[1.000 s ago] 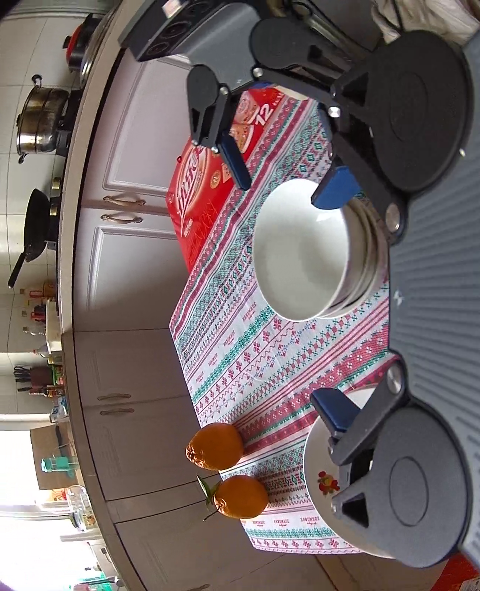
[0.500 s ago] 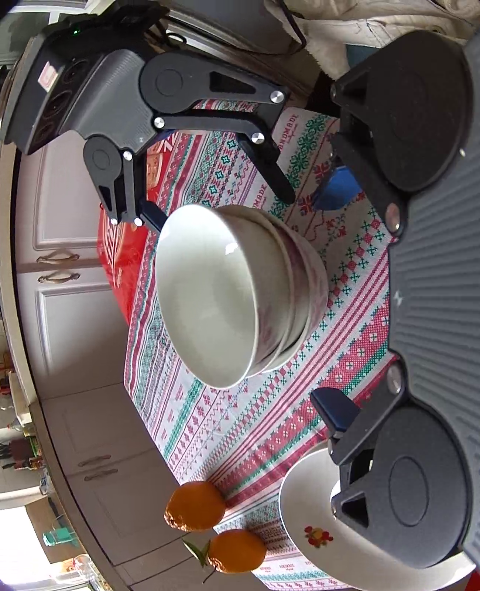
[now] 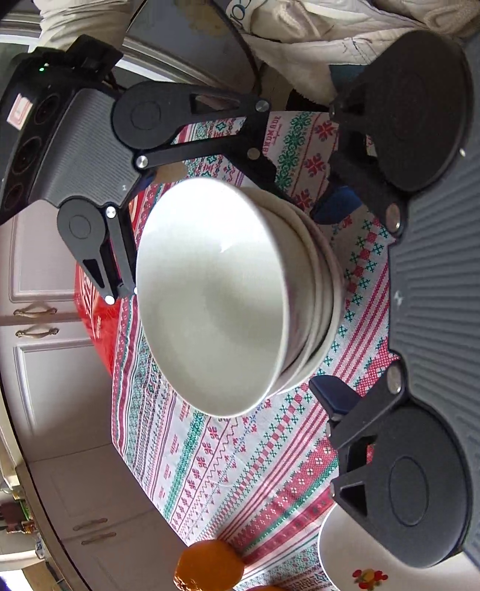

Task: Organize plates and bowls
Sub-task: 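Lift the bowl stack with both grippers and carry it over the plate stack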

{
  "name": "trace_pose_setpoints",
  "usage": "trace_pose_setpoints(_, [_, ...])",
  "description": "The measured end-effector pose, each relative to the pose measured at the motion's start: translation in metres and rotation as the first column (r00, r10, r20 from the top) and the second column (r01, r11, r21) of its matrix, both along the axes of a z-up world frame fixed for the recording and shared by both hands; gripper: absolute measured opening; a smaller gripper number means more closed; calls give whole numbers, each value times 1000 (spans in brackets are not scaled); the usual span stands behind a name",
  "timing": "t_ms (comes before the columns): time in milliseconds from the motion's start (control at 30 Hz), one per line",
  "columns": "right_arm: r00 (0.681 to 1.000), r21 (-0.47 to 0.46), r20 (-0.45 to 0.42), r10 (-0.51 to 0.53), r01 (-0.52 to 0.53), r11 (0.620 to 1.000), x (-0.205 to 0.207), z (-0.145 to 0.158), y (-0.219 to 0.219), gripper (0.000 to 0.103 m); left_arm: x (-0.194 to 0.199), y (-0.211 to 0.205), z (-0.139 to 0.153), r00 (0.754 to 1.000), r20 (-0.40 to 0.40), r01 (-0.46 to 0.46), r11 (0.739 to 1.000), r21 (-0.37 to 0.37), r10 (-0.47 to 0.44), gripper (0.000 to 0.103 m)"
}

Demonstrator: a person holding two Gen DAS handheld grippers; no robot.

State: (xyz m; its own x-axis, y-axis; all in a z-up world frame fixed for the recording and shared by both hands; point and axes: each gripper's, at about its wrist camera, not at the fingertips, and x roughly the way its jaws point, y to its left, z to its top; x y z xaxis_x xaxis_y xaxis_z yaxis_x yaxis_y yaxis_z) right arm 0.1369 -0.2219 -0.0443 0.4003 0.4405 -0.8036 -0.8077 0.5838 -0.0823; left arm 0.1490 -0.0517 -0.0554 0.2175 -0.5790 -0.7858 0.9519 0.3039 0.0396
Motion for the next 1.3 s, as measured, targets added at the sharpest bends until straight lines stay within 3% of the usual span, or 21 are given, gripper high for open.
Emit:
trace_pose_setpoints(367, [998,6,-37,59,-59,998,7,4,2,89,9,-4,4,998,-30,58,998,-4,-58,83])
trace_pose_setpoints(833, [997,8,-53,54,-53,999,5,8,4,88,12,-7,7,996,-46,73,997,12,-73,82])
trace_pose_setpoints(1300, [993,-10,22,119,-119,993,13,45,37,88,7,33,45,999,40,-4,1000,-17,5,82])
